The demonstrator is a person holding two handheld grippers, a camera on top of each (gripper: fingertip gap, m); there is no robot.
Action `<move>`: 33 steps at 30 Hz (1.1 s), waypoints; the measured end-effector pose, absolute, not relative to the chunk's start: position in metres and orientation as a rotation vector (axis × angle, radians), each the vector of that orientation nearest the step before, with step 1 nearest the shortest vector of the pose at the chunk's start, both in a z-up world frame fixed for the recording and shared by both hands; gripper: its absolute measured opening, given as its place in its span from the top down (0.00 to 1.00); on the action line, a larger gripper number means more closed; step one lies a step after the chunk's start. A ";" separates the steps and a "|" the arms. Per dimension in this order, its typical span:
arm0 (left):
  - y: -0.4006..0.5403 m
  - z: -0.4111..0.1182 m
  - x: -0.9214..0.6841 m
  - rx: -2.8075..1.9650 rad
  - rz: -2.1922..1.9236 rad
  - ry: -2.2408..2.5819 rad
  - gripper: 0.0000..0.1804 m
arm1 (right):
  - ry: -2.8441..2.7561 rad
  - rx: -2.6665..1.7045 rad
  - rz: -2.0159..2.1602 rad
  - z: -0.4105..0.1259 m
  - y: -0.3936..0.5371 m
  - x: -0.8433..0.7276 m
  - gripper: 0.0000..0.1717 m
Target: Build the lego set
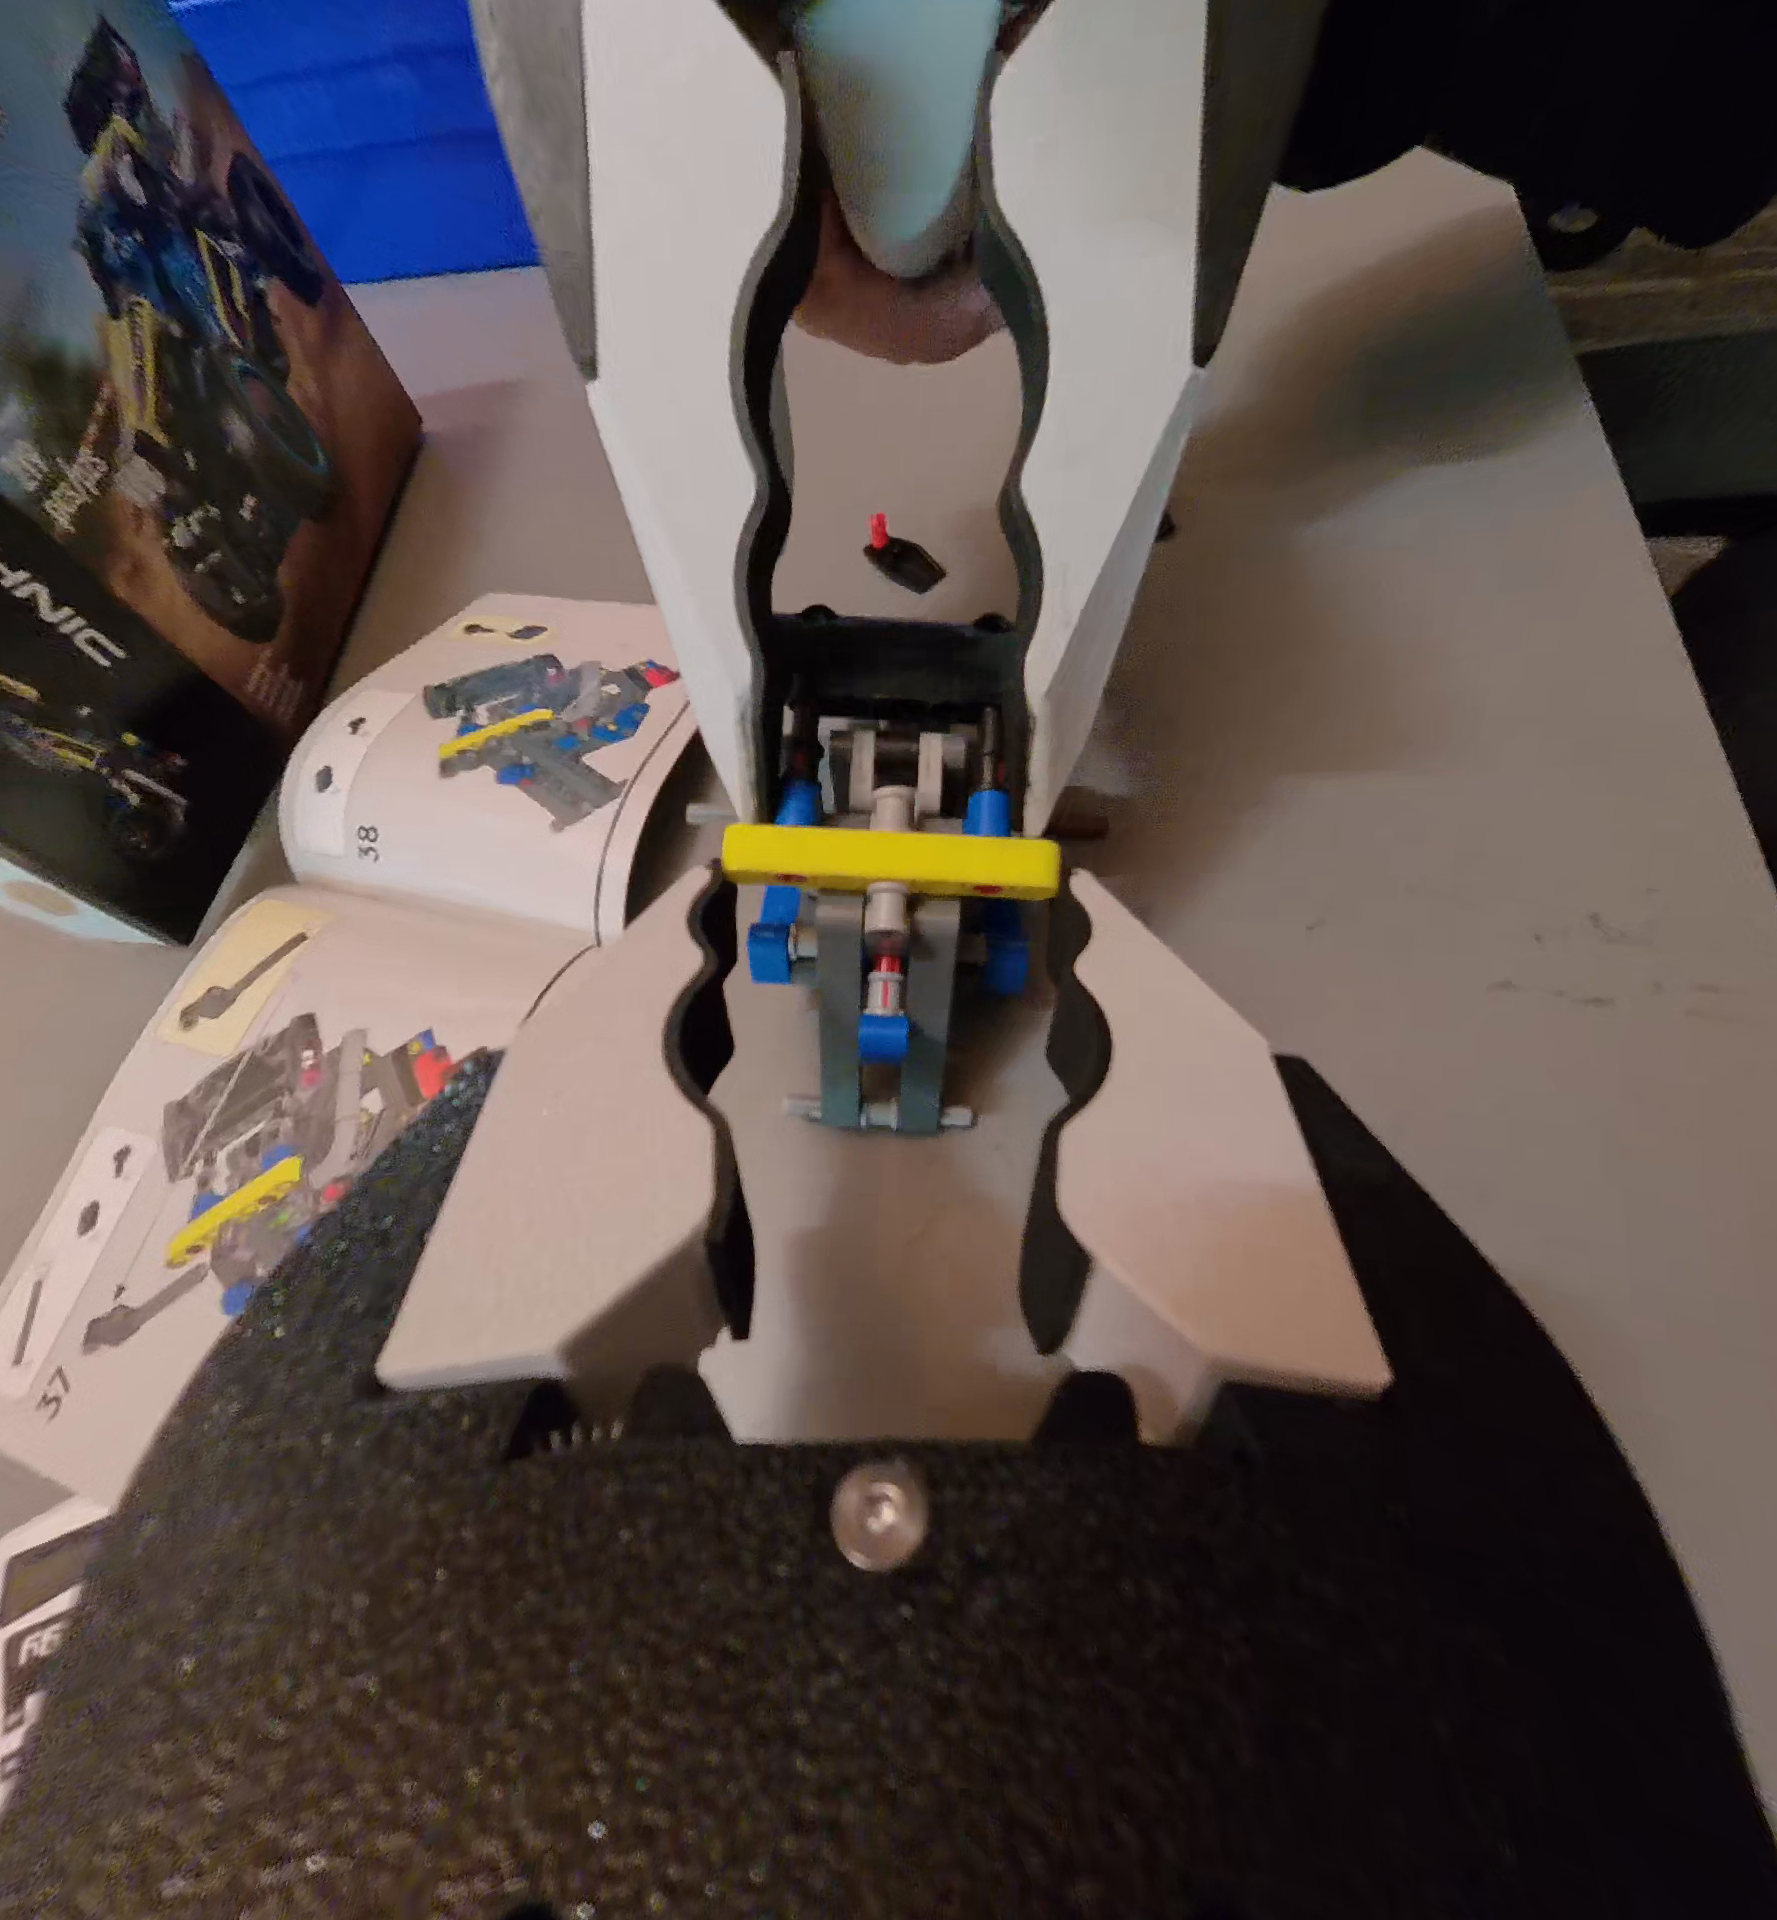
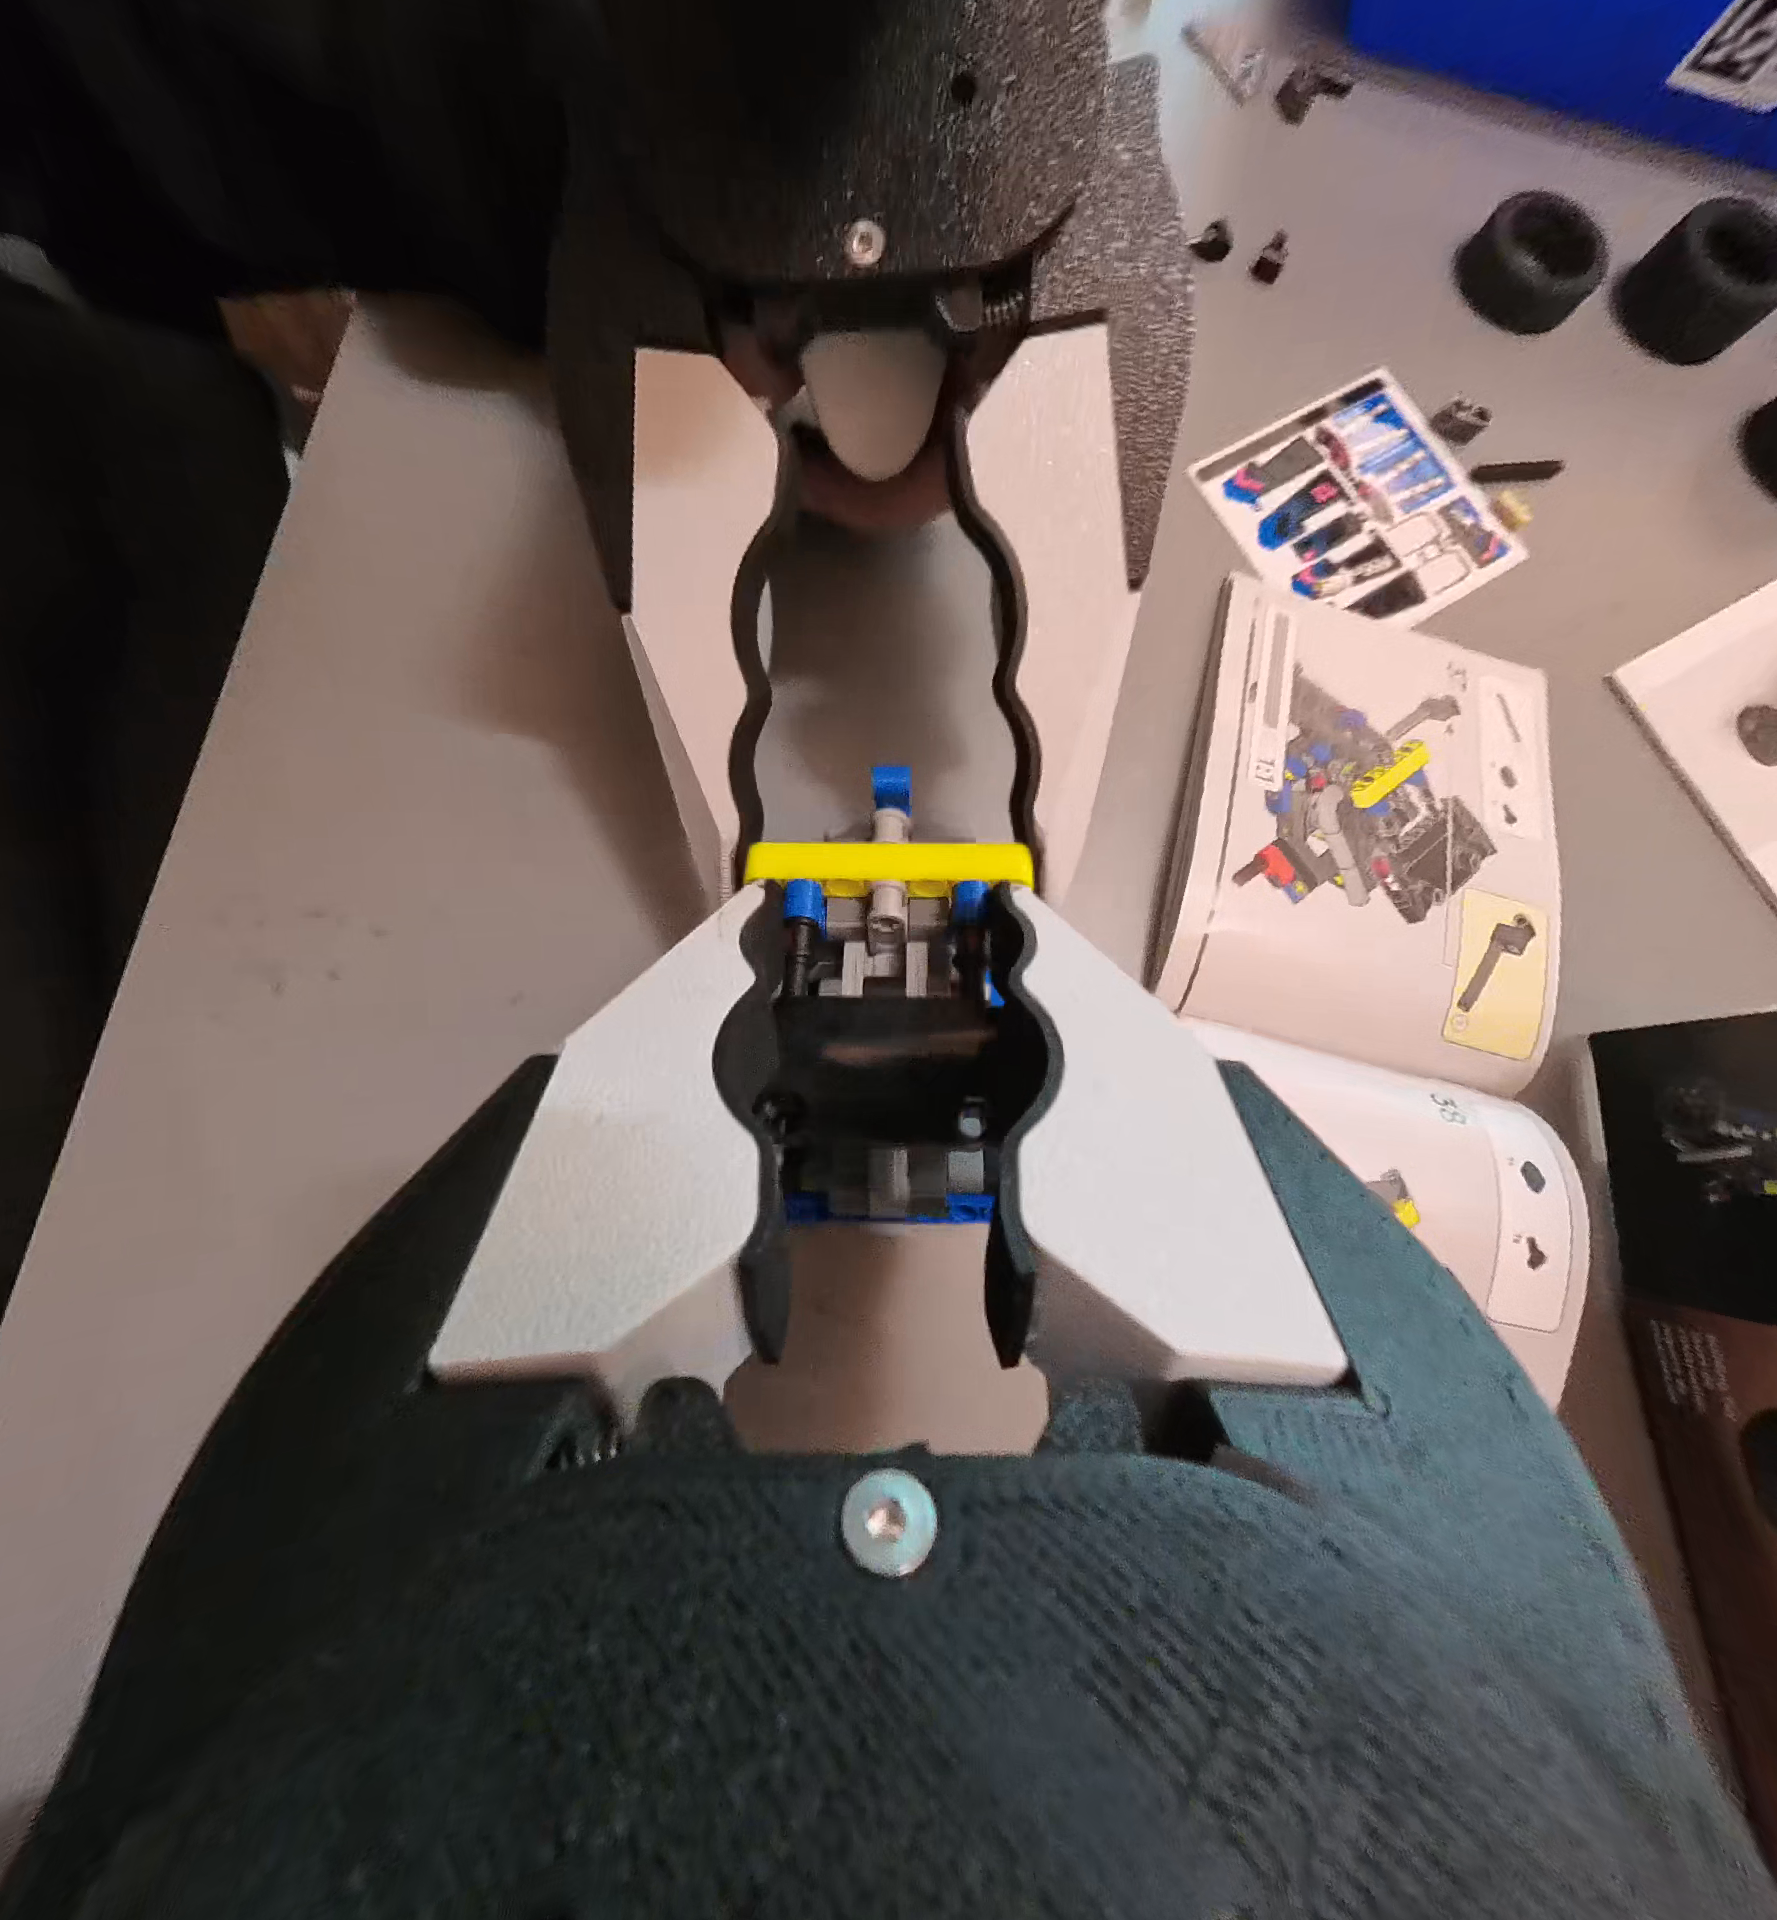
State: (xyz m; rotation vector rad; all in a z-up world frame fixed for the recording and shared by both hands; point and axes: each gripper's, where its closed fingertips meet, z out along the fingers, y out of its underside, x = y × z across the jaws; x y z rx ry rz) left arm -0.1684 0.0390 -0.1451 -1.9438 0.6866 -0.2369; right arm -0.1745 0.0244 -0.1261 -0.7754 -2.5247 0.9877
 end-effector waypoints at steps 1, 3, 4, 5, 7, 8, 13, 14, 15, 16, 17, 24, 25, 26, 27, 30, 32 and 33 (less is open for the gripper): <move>0.038 -0.145 -0.169 -1.953 -0.244 0.676 0.68 | -2.508 -0.785 0.992 -0.123 0.026 -0.173 0.79; 0.038 -0.145 -0.170 -1.942 -0.259 0.660 0.68 | -2.453 -0.778 0.969 -0.115 0.037 -0.168 0.72; 0.038 -0.145 -0.170 -1.941 -0.266 0.658 0.68 | -2.414 -0.788 0.999 -0.109 0.041 -0.165 0.67; 0.038 -0.145 -0.170 -1.941 -0.266 0.662 0.68 | -2.395 -0.812 1.049 -0.105 0.045 -0.160 0.65; 0.038 -0.144 -0.169 -1.938 -0.272 0.663 0.68 | -2.357 -0.864 1.112 -0.104 0.053 -0.153 0.60; 0.038 -0.144 -0.169 -1.937 -0.275 0.665 0.68 | -2.333 -0.863 1.132 -0.105 0.056 -0.152 0.60; 0.037 -0.144 -0.168 -1.934 -0.276 0.674 0.68 | -2.303 -0.787 1.223 -0.120 0.049 -0.157 0.59; 0.037 -0.144 -0.168 -1.934 -0.276 0.674 0.68 | -2.303 -0.768 1.229 -0.122 0.047 -0.160 0.60; 0.038 -0.144 -0.168 -1.935 -0.276 0.673 0.68 | -2.318 -0.752 1.228 -0.125 0.046 -0.161 0.62; 0.038 -0.145 -0.168 -1.937 -0.277 0.671 0.68 | -2.339 -0.731 1.232 -0.129 0.044 -0.160 0.65; 0.038 -0.145 -0.169 -1.938 -0.279 0.667 0.68 | -2.330 -0.711 1.242 -0.128 0.043 -0.162 0.65; 0.038 -0.146 -0.168 -1.944 -0.268 0.675 0.68 | -2.340 -0.726 1.217 -0.134 0.044 -0.161 0.65; 0.038 -0.146 -0.167 -1.944 -0.269 0.677 0.68 | -2.340 -0.725 1.208 -0.134 0.043 -0.161 0.65; 0.038 -0.146 -0.167 -1.944 -0.270 0.677 0.68 | -2.340 -0.723 1.204 -0.133 0.043 -0.161 0.65; 0.038 -0.146 -0.168 -1.944 -0.269 0.676 0.68 | -2.338 -0.722 1.206 -0.132 0.043 -0.161 0.65; 0.038 -0.145 -0.169 -1.942 -0.281 0.663 0.68 | -2.279 -0.741 1.299 -0.126 0.042 -0.164 0.65; 0.039 -0.144 -0.168 -1.944 -0.291 0.653 0.68 | -2.249 -0.784 1.343 -0.126 0.044 -0.163 0.65; 0.039 -0.144 -0.169 -1.943 -0.281 0.649 0.68 | -2.225 -0.822 1.355 -0.126 0.047 -0.163 0.65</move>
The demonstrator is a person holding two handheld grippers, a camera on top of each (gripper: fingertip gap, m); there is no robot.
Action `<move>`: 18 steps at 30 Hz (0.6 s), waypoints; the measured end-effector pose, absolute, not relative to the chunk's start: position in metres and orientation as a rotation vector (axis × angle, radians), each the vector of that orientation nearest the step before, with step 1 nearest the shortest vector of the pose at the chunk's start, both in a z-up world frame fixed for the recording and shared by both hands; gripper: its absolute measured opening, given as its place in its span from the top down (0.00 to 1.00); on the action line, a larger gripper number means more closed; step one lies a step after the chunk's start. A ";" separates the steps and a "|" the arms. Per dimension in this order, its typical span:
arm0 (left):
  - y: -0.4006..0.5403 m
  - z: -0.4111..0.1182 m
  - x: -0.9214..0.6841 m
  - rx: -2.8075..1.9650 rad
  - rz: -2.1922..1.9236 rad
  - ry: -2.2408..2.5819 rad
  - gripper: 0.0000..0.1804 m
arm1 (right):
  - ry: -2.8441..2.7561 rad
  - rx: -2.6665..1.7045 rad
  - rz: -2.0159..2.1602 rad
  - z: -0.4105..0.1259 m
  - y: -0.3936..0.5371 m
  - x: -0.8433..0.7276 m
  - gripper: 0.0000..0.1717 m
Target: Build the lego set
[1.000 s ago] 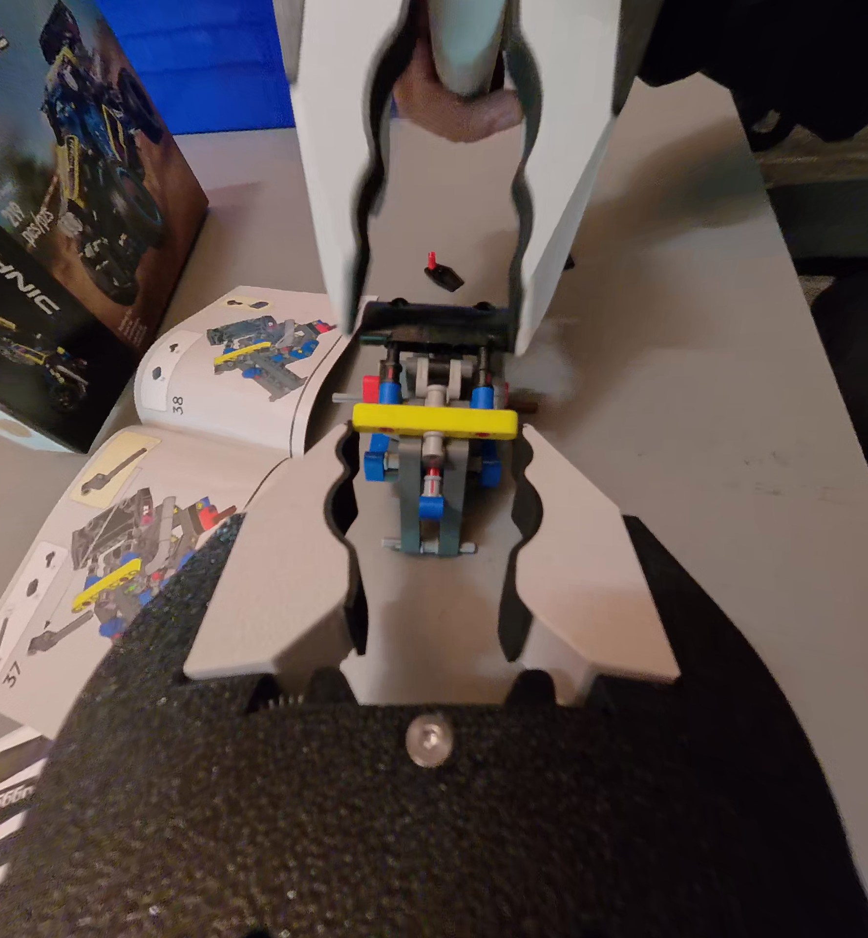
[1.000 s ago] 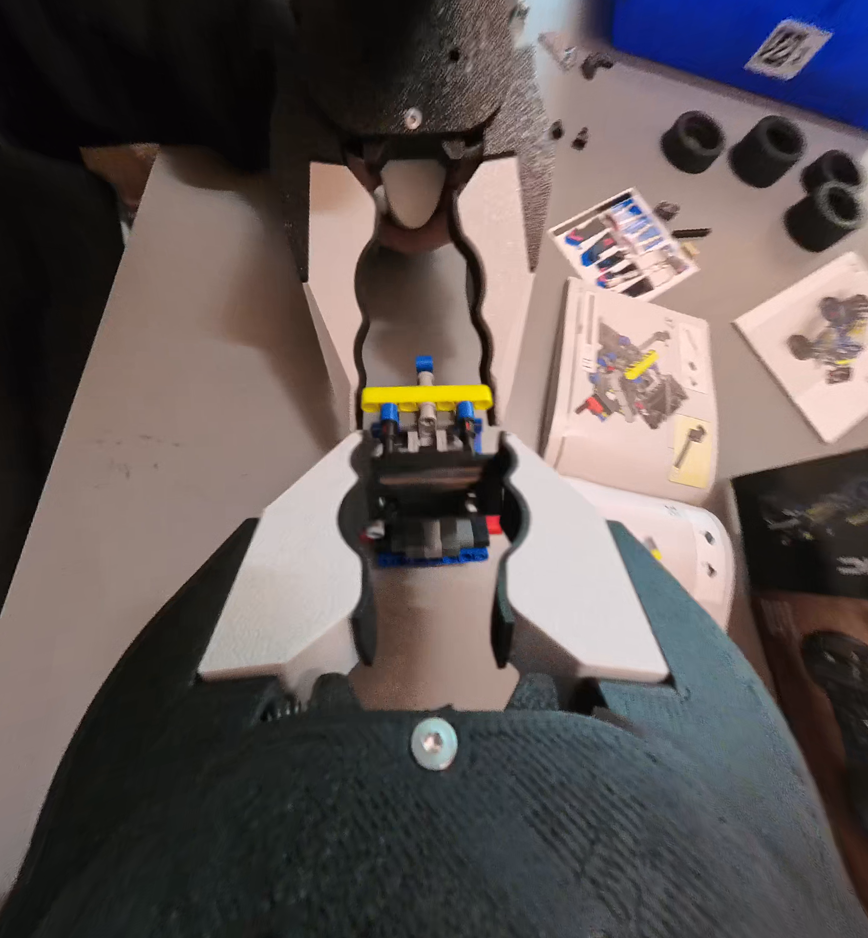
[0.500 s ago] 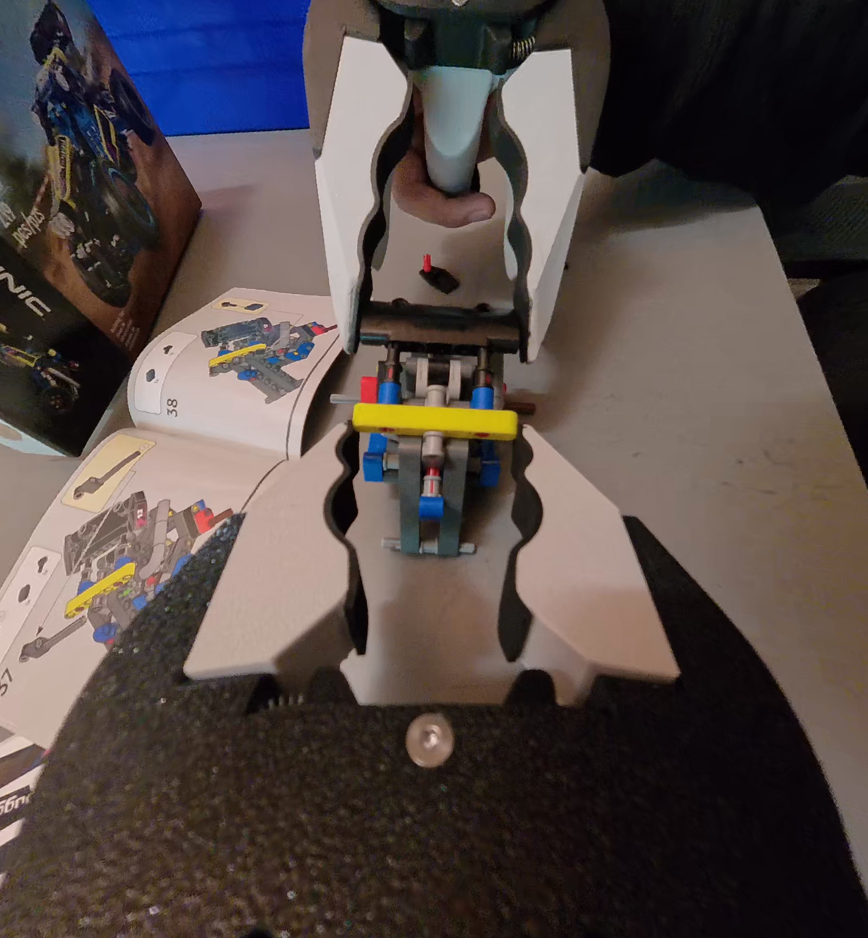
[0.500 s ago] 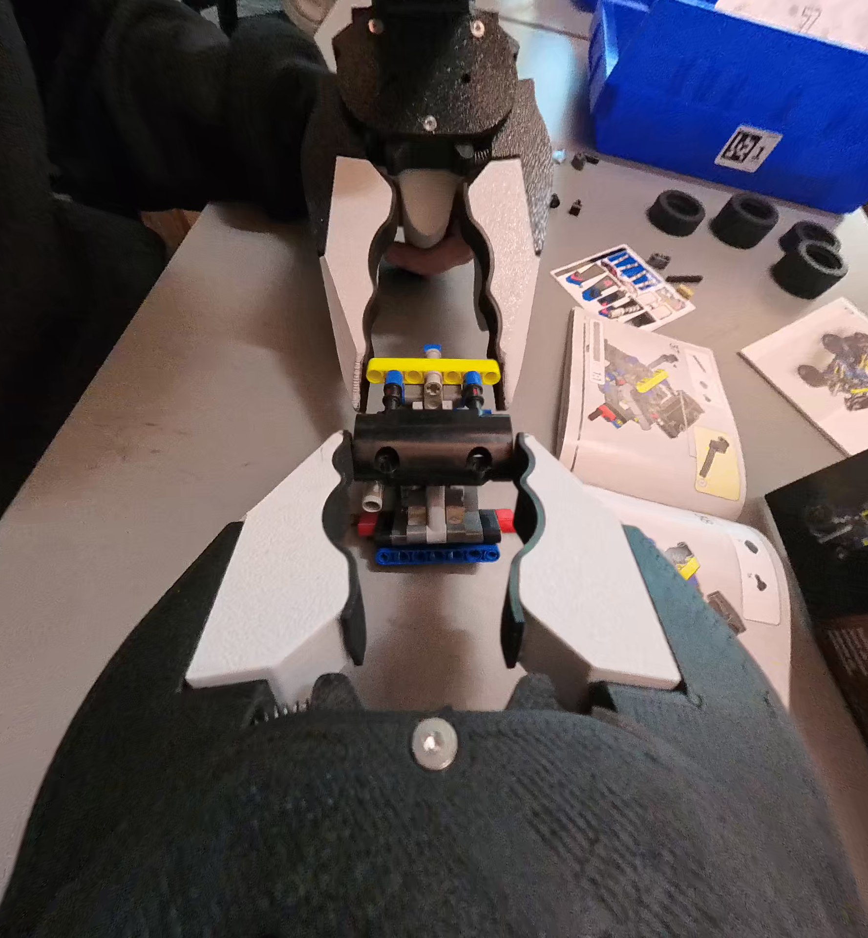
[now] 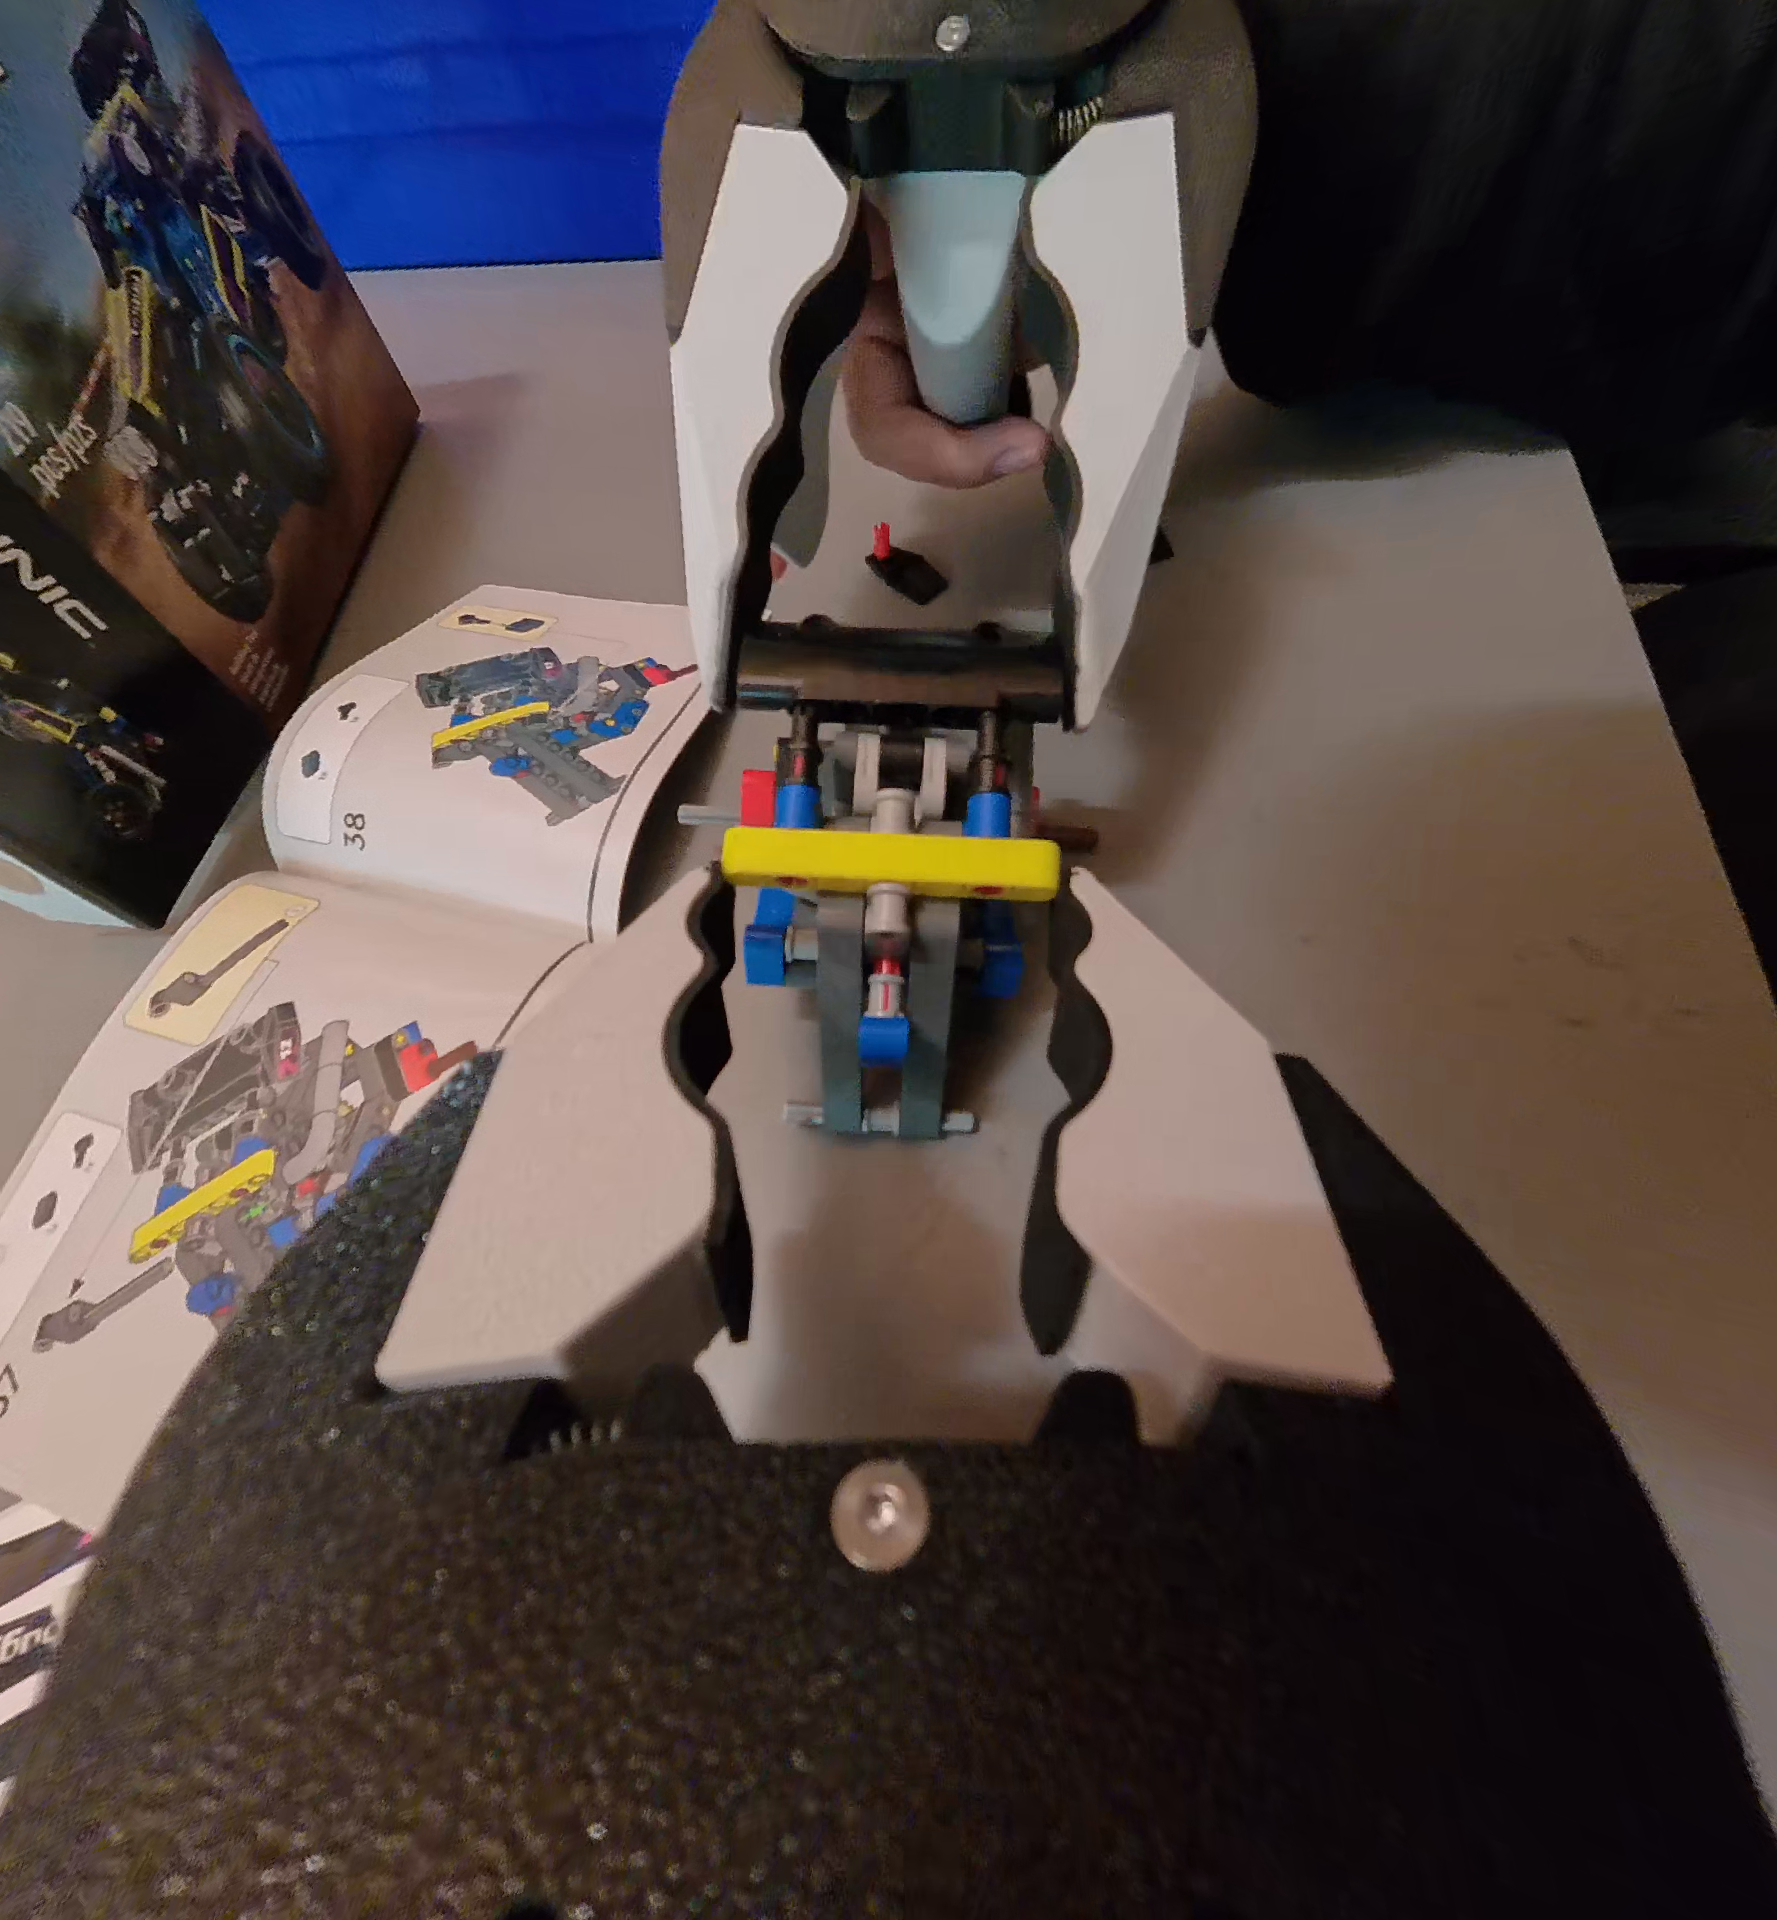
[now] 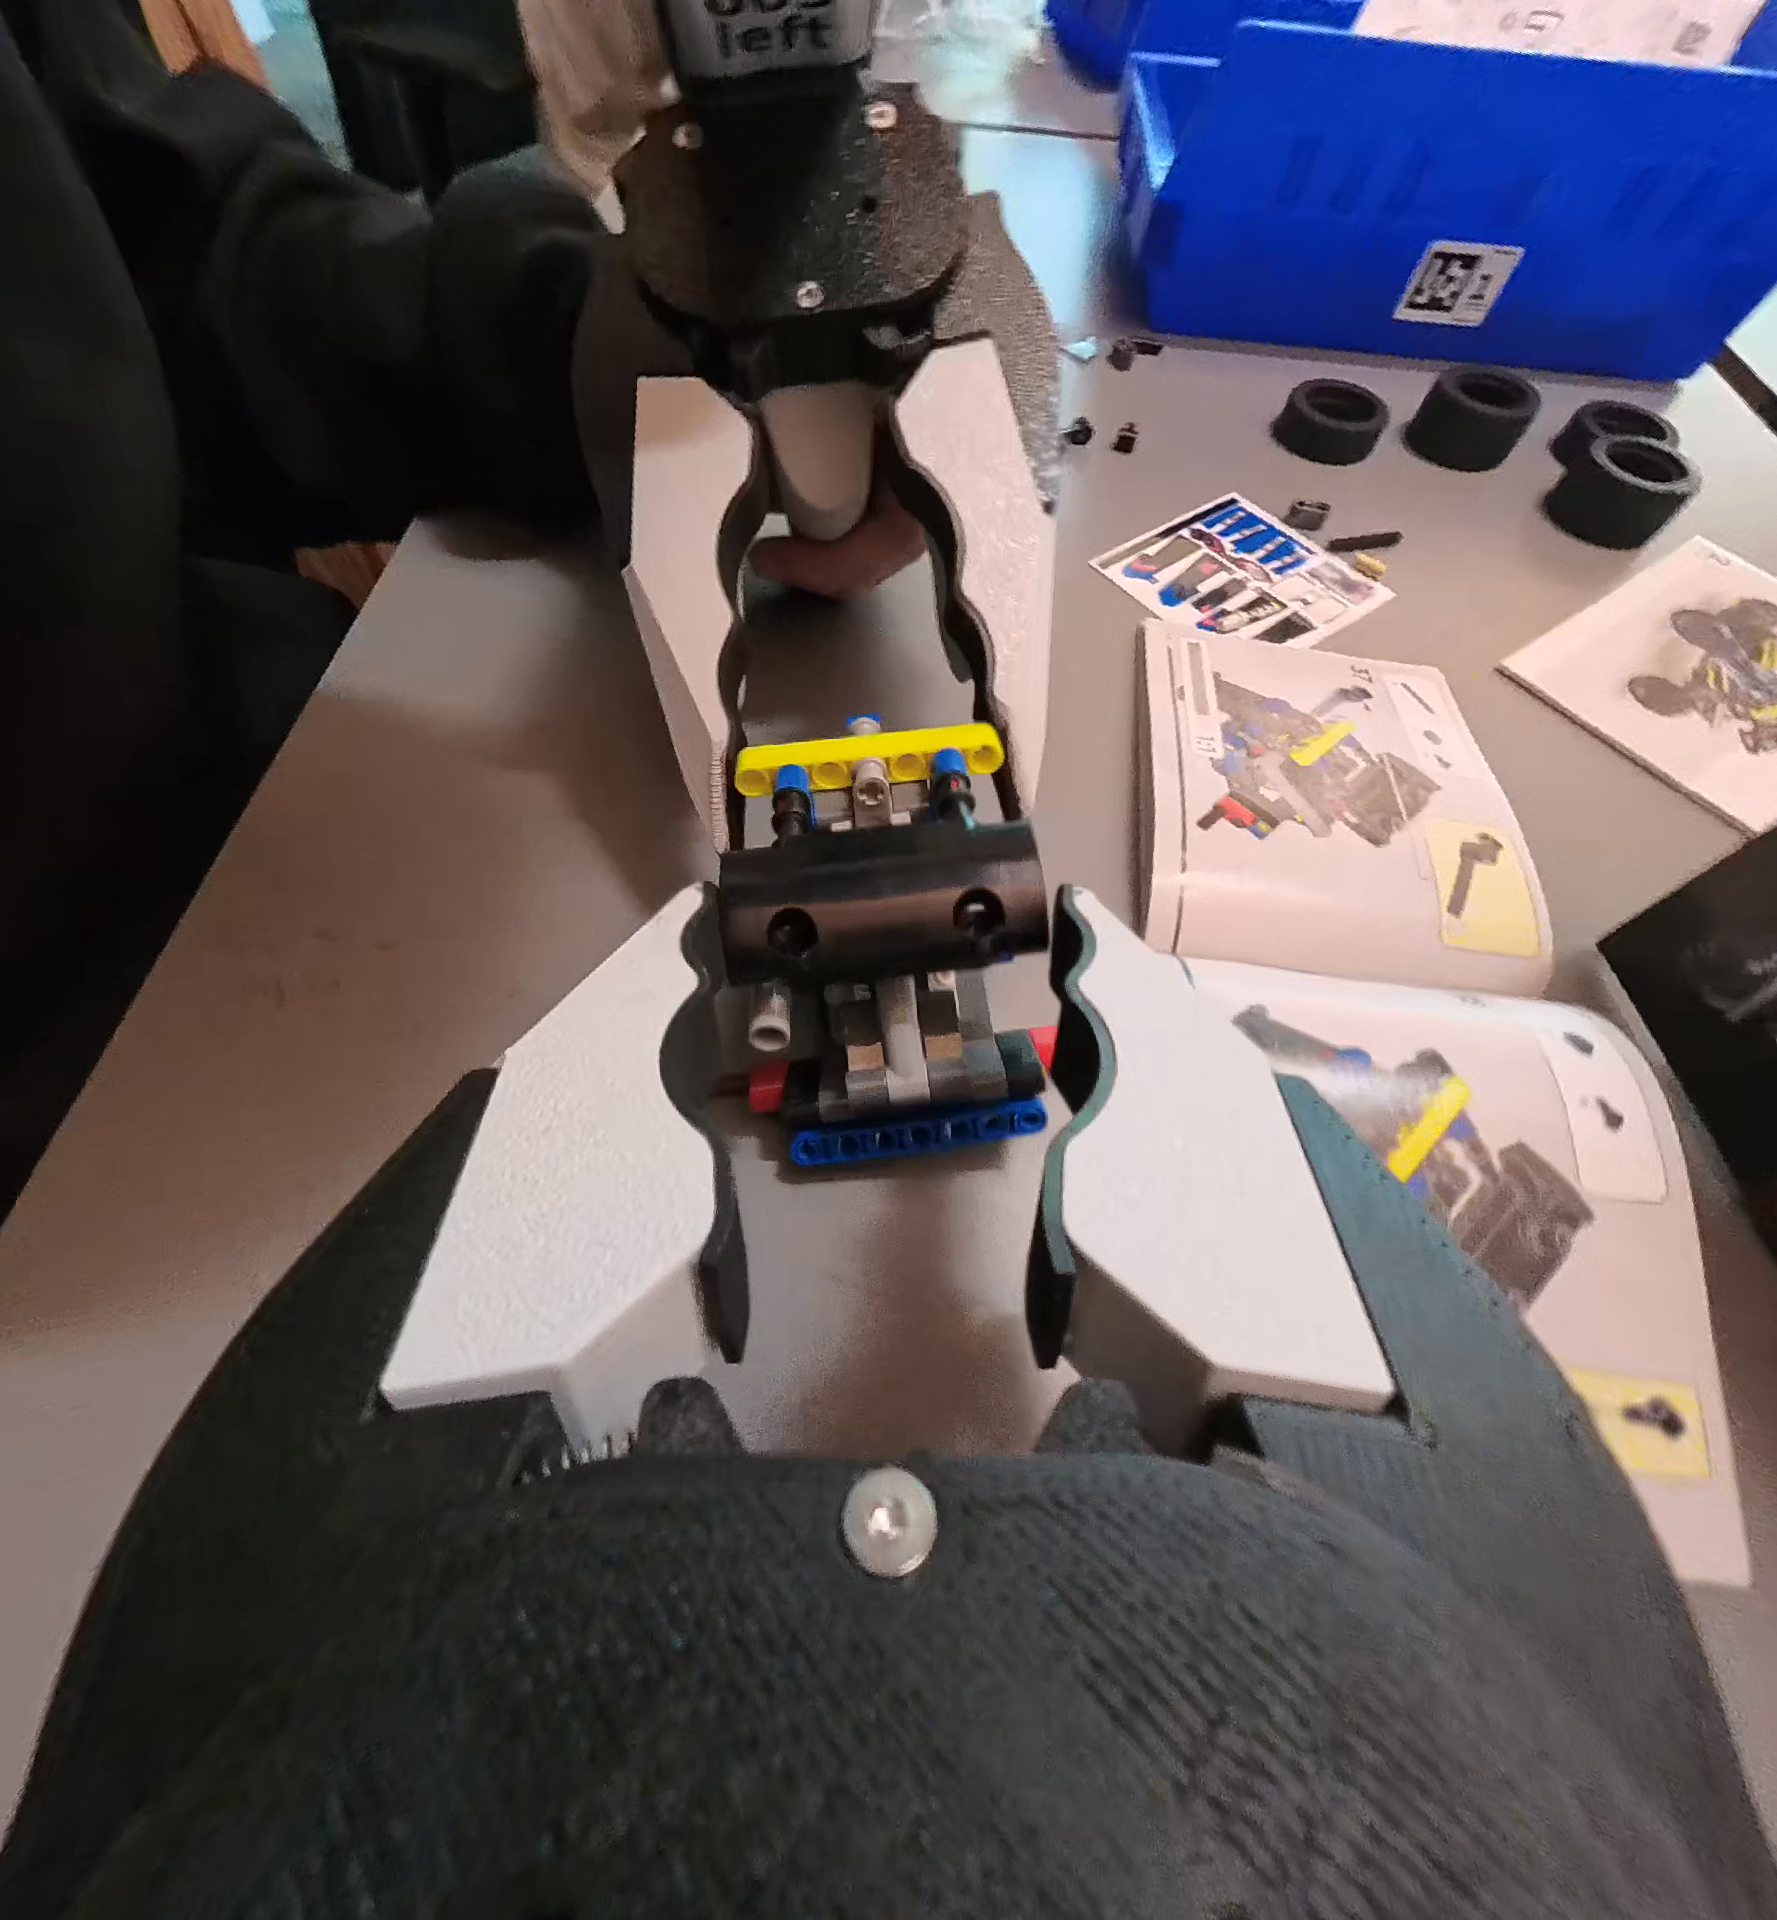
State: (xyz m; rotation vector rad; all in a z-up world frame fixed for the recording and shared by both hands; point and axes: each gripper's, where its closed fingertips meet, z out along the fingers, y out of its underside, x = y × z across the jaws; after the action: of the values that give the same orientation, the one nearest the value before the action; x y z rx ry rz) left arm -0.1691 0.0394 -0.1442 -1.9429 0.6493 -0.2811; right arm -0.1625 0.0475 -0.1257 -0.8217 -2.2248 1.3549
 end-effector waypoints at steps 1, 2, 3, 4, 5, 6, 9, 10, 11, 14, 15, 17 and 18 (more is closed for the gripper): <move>0.040 -0.144 -0.169 -1.942 -0.277 0.648 0.68 | -2.189 -0.874 1.373 -0.125 0.052 -0.162 0.63; 0.040 -0.144 -0.170 -1.943 -0.279 0.644 0.68 | -2.147 -0.947 1.402 -0.124 0.055 -0.161 0.62; 0.040 -0.144 -0.171 -1.945 -0.278 0.636 0.68 | -2.104 -1.032 1.430 -0.124 0.059 -0.160 0.62; 0.041 -0.144 -0.172 -1.946 -0.274 0.627 0.68 | -2.069 -1.111 1.443 -0.125 0.061 -0.158 0.64; 0.041 -0.144 -0.172 -1.947 -0.274 0.626 0.68 | -2.040 -1.169 1.431 -0.127 0.064 -0.155 0.65; 0.041 -0.144 -0.172 -1.947 -0.276 0.628 0.67 | -2.021 -1.202 1.404 -0.130 0.066 -0.152 0.64; 0.043 -0.144 -0.175 -1.965 -0.283 0.577 0.67 | -1.997 -1.286 1.205 -0.142 0.082 -0.136 0.63; 0.043 -0.144 -0.175 -1.976 -0.297 0.550 0.67 | -1.985 -1.293 1.115 -0.144 0.091 -0.130 0.64; 0.044 -0.144 -0.177 -1.986 -0.306 0.517 0.67 | -1.986 -1.284 1.025 -0.146 0.100 -0.121 0.65; 0.044 -0.144 -0.176 -1.993 -0.303 0.488 0.67 | -2.003 -1.334 0.845 -0.158 0.121 -0.090 0.68; 0.044 -0.144 -0.175 -1.990 -0.294 0.495 0.67 | -2.026 -1.362 0.824 -0.163 0.124 -0.078 0.71; 0.044 -0.144 -0.173 -1.982 -0.272 0.514 0.67 | -2.058 -1.377 0.824 -0.167 0.124 -0.058 0.72; 0.043 -0.144 -0.172 -1.978 -0.262 0.525 0.67 | -2.041 -1.371 0.816 -0.166 0.127 -0.052 0.73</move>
State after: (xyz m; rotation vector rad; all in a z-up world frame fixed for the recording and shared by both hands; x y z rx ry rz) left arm -0.1723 0.0435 -0.1439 -1.9775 0.5245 -0.2621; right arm -0.0524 0.1266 -0.1662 -1.3713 -2.0405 0.8164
